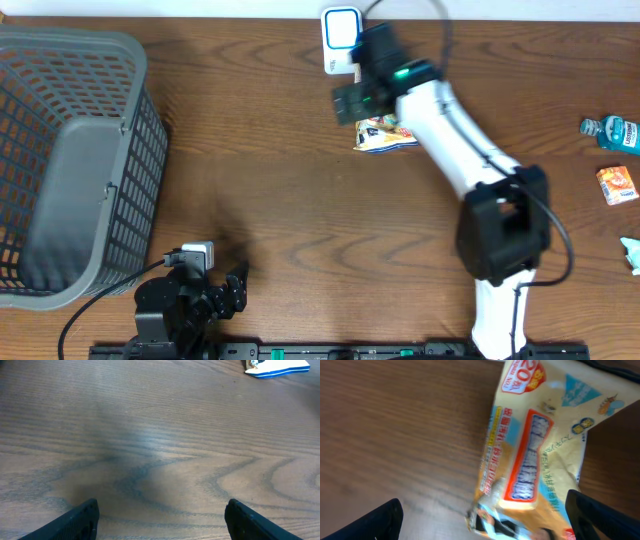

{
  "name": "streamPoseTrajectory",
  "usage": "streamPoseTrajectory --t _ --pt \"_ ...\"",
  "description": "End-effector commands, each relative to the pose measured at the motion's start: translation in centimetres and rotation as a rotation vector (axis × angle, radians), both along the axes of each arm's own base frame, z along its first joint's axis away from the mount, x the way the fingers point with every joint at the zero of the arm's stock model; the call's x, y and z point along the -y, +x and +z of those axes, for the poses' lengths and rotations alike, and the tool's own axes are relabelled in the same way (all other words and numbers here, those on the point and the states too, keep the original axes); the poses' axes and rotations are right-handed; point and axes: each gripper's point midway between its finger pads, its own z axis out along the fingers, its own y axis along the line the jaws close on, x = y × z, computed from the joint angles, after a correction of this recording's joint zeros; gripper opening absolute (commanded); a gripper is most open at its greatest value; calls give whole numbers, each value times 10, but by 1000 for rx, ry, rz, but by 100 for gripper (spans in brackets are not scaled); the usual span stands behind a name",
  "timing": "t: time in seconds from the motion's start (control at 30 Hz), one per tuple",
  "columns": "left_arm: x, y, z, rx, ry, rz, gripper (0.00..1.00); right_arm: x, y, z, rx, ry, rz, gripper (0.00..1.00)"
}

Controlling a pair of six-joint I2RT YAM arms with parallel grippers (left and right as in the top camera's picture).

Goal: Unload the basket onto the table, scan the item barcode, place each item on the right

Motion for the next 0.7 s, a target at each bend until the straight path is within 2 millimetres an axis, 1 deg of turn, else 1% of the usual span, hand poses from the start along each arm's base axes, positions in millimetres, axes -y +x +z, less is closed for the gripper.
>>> streamPoseTrajectory --t 0.0,0.07,0.2,0.3,0.33,0.37,0.43,0.47,0.5,0.53,0.57,0.63,0.67 --pt "2 -2 -1 -10 -12 -4 81 36 14 -25 89 -218 -235 99" --pt "2 -3 -1 -10 -12 -4 80 33 15 -37 82 -210 -258 99" --pt "2 -2 -1 -10 -12 -4 81 38 19 -59 67 -190 -327 99" --pt "2 -2 -1 -10 -12 -4 80 40 19 -76 44 -193 -335 99" --pt "2 -2 -1 -10 -12 -4 81 40 19 -84 28 -194 -334 96" --pt "2 -2 -1 -10 -12 -5 80 41 17 -92 7 -190 -332 85" --pt "2 -2 -1 -10 -12 -4 80 42 14 -107 -39 -168 -325 70" --pt "2 -2 -1 -10 -12 -4 81 42 12 -116 -75 -147 -321 54" --pt "2 -3 -1 -10 -12 -5 80 42 9 -119 -101 -131 -318 37" --pt "2 -2 -1 -10 -12 -4 81 45 6 -122 -127 -117 -320 12" --pt "2 -2 -1 -10 -12 -4 81 47 6 -122 -143 -102 -323 1" --pt "2 -2 -1 -10 -12 -4 81 56 5 -111 -168 -77 -344 1" --pt "2 -2 -1 -10 -12 -5 81 65 4 -101 -174 -71 -374 1"
